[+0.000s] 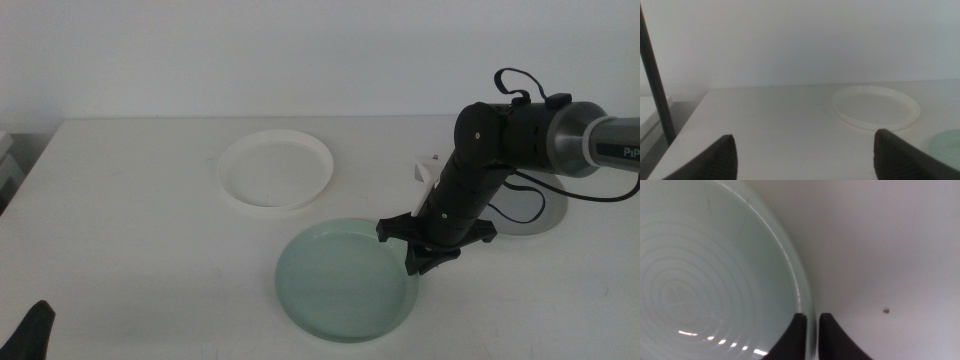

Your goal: Stack the three bowls on top of each other.

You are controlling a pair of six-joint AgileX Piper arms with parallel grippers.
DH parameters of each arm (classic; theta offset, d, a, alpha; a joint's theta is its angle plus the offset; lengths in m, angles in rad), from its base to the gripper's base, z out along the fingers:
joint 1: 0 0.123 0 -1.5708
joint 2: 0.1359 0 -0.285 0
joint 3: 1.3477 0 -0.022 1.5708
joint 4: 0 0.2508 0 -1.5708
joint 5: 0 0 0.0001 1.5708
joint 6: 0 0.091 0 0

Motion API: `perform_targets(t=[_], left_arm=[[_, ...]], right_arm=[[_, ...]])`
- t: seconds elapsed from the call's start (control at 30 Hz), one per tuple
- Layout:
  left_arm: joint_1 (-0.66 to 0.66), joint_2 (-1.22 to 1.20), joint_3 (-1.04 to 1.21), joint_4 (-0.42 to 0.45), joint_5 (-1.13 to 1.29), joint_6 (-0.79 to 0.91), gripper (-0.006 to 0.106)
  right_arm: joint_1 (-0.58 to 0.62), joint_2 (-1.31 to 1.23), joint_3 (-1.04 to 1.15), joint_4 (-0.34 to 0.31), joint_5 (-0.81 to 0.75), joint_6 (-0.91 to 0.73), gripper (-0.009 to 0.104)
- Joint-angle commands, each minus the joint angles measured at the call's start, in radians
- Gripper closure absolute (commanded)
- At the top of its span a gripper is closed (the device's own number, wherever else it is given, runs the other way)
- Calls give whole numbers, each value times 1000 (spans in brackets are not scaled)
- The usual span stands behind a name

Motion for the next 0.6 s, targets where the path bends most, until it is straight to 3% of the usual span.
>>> perform_targets(t=[0.0, 0.23, 0.37, 0.57], left_arm=[[2, -14, -5, -6, -76, -13, 2], [2, -14, -5, -6, -76, -13, 2], [2, -14, -5, -6, -74, -13, 2], [2, -14, -5, -6, -74, -13, 2]], right_arm=[[2, -52, -28, -7, -19, -7, 78], [-13, -153, -43, -47, 7, -7, 43], [-64, -251, -100, -154, 47, 33, 39], [-248, -289, -251, -209, 204, 20, 39]])
